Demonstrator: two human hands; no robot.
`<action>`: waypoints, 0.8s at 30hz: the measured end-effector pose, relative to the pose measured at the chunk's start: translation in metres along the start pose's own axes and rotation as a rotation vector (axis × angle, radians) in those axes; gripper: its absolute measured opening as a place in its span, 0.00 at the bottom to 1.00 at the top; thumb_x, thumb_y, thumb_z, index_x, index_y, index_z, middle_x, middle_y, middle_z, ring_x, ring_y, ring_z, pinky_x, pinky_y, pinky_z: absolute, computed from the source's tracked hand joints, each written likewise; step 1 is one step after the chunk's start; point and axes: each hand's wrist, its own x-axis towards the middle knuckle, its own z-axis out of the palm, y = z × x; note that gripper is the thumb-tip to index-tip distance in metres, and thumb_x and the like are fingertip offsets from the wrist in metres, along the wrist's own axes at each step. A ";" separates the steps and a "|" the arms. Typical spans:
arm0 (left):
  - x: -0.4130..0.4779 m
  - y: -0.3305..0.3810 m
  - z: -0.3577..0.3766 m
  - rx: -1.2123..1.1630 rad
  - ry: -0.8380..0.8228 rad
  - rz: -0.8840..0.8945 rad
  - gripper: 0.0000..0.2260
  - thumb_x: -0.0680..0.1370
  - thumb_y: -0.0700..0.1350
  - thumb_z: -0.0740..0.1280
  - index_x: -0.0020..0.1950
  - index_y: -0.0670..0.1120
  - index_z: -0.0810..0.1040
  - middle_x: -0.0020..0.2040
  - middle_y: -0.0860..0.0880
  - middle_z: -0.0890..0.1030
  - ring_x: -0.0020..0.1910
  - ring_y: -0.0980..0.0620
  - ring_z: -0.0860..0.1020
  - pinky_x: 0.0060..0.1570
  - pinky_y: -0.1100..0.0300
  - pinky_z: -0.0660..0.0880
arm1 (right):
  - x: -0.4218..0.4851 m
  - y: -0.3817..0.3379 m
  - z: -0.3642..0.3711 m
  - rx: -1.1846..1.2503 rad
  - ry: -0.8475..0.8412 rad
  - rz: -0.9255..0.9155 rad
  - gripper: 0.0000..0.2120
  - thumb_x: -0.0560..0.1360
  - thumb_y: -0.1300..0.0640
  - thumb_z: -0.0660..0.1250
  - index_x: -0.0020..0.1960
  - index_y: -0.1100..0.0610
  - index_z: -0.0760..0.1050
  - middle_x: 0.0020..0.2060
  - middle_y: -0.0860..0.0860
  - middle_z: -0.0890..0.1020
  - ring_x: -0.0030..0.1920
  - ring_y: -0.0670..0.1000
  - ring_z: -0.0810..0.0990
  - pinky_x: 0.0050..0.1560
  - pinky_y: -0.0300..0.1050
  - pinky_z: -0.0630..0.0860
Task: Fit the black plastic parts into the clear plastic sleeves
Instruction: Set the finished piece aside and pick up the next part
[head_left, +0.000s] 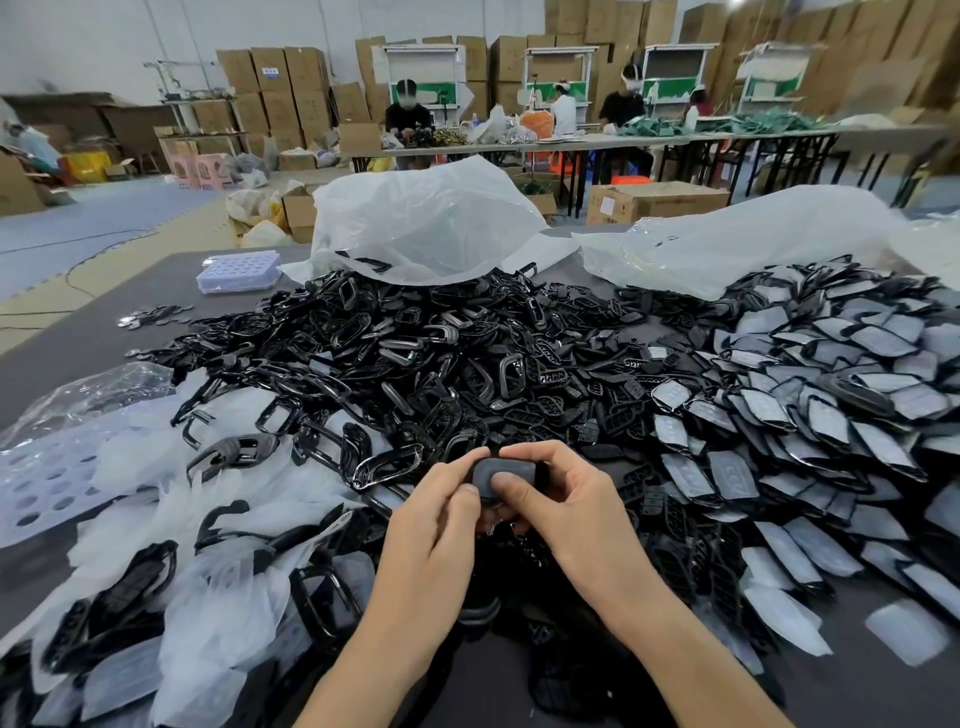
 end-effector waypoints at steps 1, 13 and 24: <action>0.000 0.000 0.000 -0.002 -0.008 -0.006 0.22 0.83 0.34 0.57 0.61 0.58 0.80 0.53 0.60 0.84 0.53 0.61 0.81 0.49 0.75 0.73 | 0.000 0.000 0.000 0.000 0.003 0.000 0.12 0.77 0.59 0.74 0.50 0.41 0.82 0.45 0.48 0.87 0.42 0.47 0.86 0.41 0.35 0.79; 0.001 0.001 0.000 0.080 -0.101 -0.043 0.21 0.83 0.35 0.56 0.69 0.54 0.76 0.52 0.52 0.80 0.49 0.59 0.78 0.50 0.73 0.70 | 0.002 0.001 -0.005 -0.024 -0.021 0.008 0.08 0.77 0.57 0.74 0.48 0.44 0.80 0.42 0.51 0.87 0.41 0.51 0.87 0.41 0.37 0.80; -0.004 -0.001 0.005 0.046 0.063 0.011 0.17 0.83 0.37 0.58 0.58 0.57 0.79 0.49 0.55 0.85 0.47 0.57 0.83 0.46 0.67 0.77 | 0.007 0.004 -0.008 0.185 0.038 0.097 0.08 0.81 0.64 0.67 0.54 0.54 0.80 0.44 0.49 0.88 0.43 0.50 0.87 0.43 0.36 0.81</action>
